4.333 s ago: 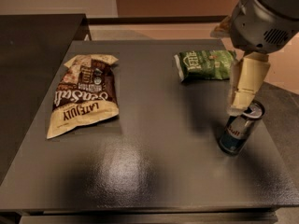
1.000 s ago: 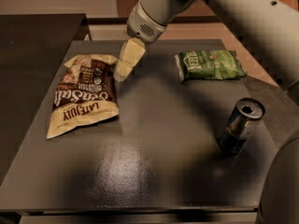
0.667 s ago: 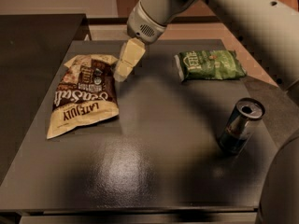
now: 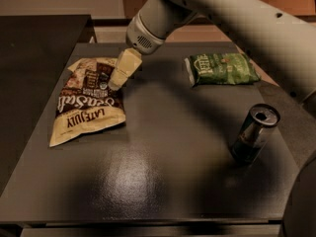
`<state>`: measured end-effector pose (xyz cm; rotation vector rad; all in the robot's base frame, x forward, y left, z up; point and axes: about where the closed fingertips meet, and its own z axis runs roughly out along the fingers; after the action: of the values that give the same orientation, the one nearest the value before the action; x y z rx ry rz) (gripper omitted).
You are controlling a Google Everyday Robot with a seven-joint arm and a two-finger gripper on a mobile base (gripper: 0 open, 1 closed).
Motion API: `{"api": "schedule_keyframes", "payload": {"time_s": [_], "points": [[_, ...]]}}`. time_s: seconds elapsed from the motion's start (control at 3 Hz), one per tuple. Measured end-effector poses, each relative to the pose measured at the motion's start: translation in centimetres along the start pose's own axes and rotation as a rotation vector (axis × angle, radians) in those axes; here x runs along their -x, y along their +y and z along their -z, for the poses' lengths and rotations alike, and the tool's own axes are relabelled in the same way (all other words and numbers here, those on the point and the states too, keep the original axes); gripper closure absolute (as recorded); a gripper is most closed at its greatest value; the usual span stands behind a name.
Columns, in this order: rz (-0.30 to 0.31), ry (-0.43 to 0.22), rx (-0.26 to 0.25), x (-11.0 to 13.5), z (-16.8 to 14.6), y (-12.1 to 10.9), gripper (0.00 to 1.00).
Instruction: Move brown chip bag near green jalapeno chip bag
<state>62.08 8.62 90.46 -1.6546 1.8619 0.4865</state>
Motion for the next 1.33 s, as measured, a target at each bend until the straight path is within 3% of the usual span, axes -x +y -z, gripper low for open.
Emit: {"api": "schedule_keyframes", "payload": {"time_s": [0.33, 0.67, 1.33], "points": [[-0.043, 0.004, -0.005, 0.4, -2.1, -0.8, 0.0], [-0.078, 0.033, 0.036, 0.6, -4.2, -1.8, 0.0], [-0.1, 0.101, 0.131, 0.7, -7.6, -1.4, 0.0]]}}
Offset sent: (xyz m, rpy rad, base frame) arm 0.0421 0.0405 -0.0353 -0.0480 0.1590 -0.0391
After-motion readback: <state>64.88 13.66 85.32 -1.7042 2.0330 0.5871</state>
